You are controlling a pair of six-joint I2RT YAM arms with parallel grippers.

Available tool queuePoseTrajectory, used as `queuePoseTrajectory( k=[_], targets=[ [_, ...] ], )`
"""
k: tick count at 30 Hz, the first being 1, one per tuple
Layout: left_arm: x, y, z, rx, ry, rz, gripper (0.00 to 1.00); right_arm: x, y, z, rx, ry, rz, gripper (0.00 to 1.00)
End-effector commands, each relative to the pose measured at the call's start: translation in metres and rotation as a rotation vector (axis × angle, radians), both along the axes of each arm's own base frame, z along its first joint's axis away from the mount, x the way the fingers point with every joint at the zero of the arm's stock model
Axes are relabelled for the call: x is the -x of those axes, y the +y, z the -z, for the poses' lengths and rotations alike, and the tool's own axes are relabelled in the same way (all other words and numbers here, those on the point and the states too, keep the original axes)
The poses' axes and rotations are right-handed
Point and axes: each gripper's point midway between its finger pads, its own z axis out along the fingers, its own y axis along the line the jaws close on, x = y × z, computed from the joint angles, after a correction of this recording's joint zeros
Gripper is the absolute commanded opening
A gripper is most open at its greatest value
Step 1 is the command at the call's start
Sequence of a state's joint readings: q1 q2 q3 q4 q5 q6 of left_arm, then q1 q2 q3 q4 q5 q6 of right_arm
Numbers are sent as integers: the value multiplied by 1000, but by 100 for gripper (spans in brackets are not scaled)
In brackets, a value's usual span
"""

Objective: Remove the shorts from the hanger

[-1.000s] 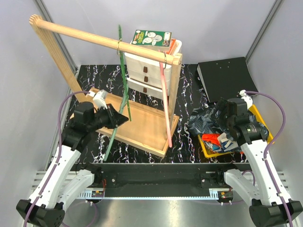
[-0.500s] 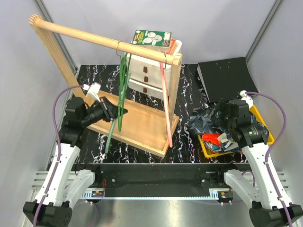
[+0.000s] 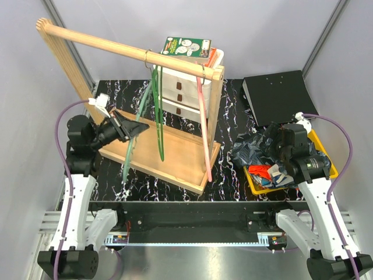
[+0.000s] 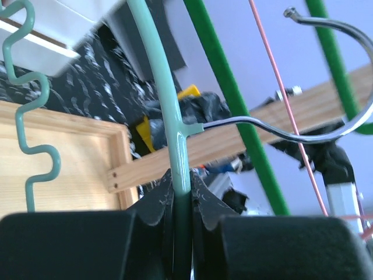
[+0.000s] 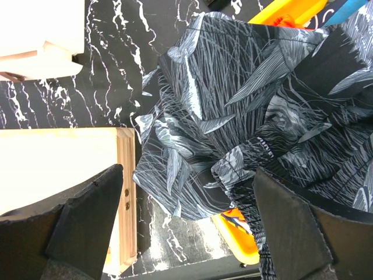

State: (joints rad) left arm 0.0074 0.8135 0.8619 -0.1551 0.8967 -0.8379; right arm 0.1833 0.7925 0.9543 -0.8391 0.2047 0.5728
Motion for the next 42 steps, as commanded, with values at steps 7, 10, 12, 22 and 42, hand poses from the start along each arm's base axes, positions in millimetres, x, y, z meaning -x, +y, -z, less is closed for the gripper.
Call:
queuePoseTrajectory(
  k=[7, 10, 12, 22, 42],
  targets=[
    [-2, 35, -114, -89, -310, -277, 0, 2, 8, -9, -15, -13, -49, 100],
    [-7, 32, -133, -54, -321, -259, 0, 2, 9, -11, -21, -17, -53, 100],
    [-15, 32, -138, -38, -309, -259, 0, 2, 9, -11, -25, -17, -52, 100],
    [-43, 23, -185, 156, -316, -197, 0, 2, 11, -19, -34, -30, -57, 100],
    [-27, 18, -203, 201, -356, -146, 0, 7, -2, -77, 18, -131, -30, 100]
  ],
)
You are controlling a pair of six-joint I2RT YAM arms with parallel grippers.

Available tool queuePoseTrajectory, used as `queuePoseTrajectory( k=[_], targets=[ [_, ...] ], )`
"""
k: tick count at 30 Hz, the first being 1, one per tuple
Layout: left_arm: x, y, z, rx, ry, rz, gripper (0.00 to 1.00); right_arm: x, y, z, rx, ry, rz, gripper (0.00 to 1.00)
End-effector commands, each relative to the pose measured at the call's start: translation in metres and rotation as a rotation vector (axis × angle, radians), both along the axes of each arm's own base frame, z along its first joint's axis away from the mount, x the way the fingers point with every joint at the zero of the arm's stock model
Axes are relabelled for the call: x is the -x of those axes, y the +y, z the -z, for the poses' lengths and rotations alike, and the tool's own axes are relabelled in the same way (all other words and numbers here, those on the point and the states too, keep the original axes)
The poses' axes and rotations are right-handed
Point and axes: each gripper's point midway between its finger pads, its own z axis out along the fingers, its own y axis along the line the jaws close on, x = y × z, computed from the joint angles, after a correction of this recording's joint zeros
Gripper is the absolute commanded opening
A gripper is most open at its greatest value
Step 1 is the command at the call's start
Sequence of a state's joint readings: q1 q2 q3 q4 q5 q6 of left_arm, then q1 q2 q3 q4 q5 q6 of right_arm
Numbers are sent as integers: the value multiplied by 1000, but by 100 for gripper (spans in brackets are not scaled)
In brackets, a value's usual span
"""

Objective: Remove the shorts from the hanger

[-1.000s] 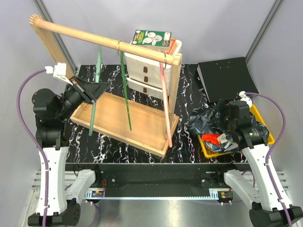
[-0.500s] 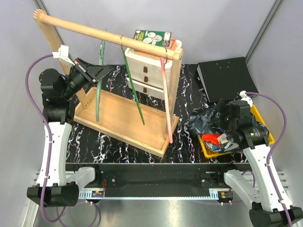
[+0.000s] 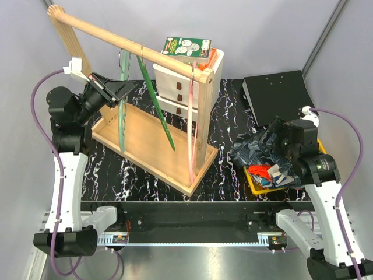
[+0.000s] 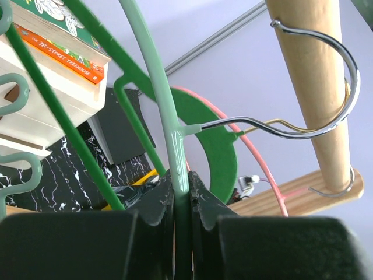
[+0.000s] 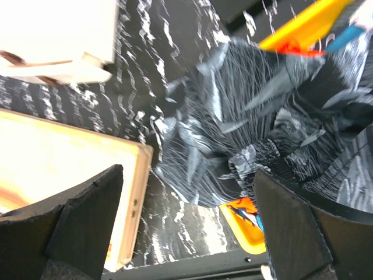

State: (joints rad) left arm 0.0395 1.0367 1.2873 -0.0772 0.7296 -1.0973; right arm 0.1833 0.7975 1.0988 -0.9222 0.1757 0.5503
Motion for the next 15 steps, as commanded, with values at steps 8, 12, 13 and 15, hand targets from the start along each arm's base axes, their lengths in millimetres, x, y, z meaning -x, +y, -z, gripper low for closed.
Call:
queuePoseTrajectory(
  k=[8, 12, 13, 15],
  targets=[
    [44, -4, -76, 3, -295, 21, 0, 9, 1, -60, -7, -129, -28, 100],
    [47, -3, -81, 4, -308, 9, 0, 9, 4, -55, -20, -114, -42, 100],
    [46, -3, -81, 4, -303, 9, 0, 9, 5, -54, -25, -111, -42, 100],
    [39, -3, -81, 7, -283, 13, 0, 9, 7, -55, -31, -110, -49, 100]
  ],
)
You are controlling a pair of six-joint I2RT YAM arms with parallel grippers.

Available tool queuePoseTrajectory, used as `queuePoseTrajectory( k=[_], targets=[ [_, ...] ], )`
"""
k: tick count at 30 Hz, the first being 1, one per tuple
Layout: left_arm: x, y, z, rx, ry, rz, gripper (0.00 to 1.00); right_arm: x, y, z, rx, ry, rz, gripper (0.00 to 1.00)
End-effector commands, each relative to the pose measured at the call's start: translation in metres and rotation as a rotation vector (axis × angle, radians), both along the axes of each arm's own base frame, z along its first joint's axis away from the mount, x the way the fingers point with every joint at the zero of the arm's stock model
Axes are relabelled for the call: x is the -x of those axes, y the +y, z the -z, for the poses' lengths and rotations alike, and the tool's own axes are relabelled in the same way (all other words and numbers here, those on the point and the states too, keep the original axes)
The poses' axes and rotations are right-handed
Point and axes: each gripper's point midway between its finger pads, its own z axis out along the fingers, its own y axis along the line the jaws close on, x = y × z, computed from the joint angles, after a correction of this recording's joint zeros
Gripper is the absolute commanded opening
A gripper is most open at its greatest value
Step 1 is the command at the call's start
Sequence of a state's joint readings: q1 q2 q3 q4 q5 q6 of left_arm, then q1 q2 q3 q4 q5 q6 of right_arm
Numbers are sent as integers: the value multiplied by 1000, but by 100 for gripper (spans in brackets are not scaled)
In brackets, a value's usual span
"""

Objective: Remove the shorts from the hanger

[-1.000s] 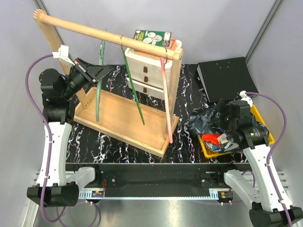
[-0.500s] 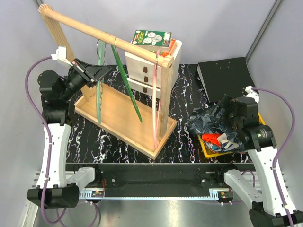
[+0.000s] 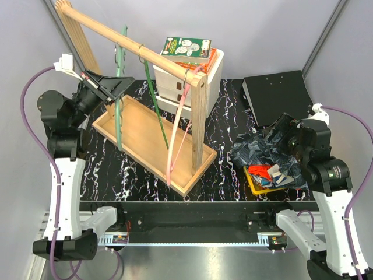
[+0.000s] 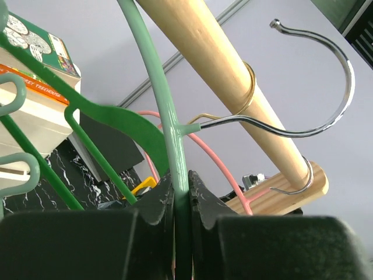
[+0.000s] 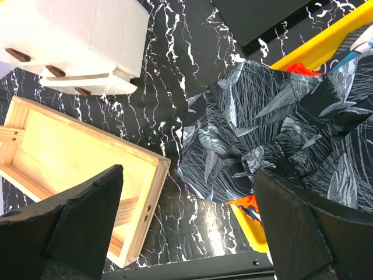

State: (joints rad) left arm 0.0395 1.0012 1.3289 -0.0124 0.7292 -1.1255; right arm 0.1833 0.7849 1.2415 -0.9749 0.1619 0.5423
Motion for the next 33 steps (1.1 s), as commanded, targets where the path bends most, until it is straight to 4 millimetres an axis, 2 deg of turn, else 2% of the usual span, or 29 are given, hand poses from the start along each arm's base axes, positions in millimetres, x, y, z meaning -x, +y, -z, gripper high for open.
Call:
queuePoseTrajectory(
  k=[1, 10, 13, 17, 22, 27, 33],
  targets=[
    [15, -2, -44, -5, -156, 7, 0, 1, 6, -7, -11, -15, -34, 100],
    [-15, 1, -51, 38, -90, -5, 0, 1, 8, -15, -24, -31, -40, 100],
    [-23, 3, -47, 45, -60, -13, 0, 2, 13, -14, -42, -22, -60, 100],
    [-36, 7, -31, 37, 2, -50, 0, 2, 30, -10, -85, -9, -141, 100],
    [-45, 6, -12, 26, 59, -45, 0, 0, 52, 7, -125, 72, -253, 100],
    [-48, 8, -4, 10, 80, -63, 0, 5, 62, 5, -143, 57, -311, 100],
    [-53, 8, 6, -1, 103, -61, 3, 13, 85, 11, -167, 99, -402, 100]
  ],
)
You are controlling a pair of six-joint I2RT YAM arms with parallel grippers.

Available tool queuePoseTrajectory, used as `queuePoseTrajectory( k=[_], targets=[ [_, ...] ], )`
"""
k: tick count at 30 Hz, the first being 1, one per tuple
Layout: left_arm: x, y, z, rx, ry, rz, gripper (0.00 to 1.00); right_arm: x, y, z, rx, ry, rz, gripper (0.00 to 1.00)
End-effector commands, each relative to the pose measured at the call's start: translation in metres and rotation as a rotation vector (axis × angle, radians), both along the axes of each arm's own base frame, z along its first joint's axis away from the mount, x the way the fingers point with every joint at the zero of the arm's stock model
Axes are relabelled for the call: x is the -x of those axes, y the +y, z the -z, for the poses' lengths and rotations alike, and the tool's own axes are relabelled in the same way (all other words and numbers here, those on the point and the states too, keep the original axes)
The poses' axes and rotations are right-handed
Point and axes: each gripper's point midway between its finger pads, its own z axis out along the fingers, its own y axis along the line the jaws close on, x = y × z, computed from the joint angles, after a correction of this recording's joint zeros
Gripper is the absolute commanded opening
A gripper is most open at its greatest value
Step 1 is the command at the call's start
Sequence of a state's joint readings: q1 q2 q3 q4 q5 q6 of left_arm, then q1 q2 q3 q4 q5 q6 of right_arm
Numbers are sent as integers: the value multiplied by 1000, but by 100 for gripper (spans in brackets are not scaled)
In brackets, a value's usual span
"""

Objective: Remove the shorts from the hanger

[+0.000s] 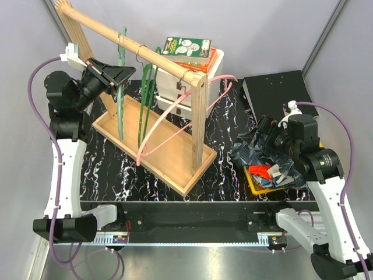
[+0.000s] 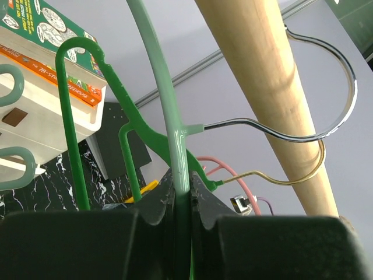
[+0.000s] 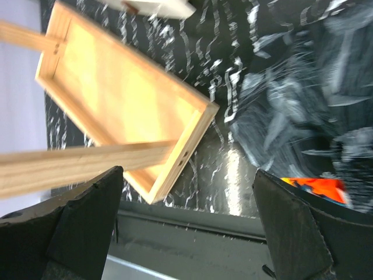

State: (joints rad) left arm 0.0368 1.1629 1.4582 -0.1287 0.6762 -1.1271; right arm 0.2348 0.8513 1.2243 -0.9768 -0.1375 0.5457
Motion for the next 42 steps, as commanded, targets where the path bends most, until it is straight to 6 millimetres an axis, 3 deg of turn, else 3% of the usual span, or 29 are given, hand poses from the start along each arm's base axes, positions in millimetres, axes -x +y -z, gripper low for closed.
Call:
queuePoseTrajectory(
  k=[1, 6, 13, 15, 21, 23, 24, 26, 28, 35, 36, 37, 42],
  targets=[
    [1, 1, -3, -32, -45, -11, 8, 6, 24, -4, -36, -6, -106, 100],
    [-2, 2, 10, -51, -18, -18, 16, 14, 34, 13, -12, 79, -122, 100],
    [-11, 1, 0, -49, -26, -4, 0, 15, 28, 8, 14, 57, -105, 100],
    [-11, -1, -11, -45, -45, 0, 0, 15, 27, 6, 10, 47, -102, 100],
    [-21, -2, -9, -35, -23, 10, 0, 19, 25, 1, 3, 33, -98, 100],
    [-22, -2, -1, -38, -8, 13, 7, 20, 24, -3, 1, 23, -96, 100],
    [-17, -2, -2, -47, -20, 13, 22, 21, 23, -4, 1, 23, -94, 100],
    [-13, -2, 6, -59, -22, 11, 35, 22, 21, -9, -3, 19, -76, 100],
    [0, -1, -1, -84, -75, 2, 51, 22, 16, -8, 13, 31, -51, 100],
    [33, 9, 20, -257, -91, -75, 75, 24, -5, -20, 40, -12, 57, 100],
    [43, 11, 18, -293, -127, -84, 91, 24, -9, -21, 51, -18, 76, 100],
    [46, 13, 20, -311, -128, -96, 99, 24, -11, -24, 52, -27, 84, 100],
    [70, 22, 37, -407, -128, -148, 99, 29, -22, -32, 72, -70, 113, 100]
  ],
)
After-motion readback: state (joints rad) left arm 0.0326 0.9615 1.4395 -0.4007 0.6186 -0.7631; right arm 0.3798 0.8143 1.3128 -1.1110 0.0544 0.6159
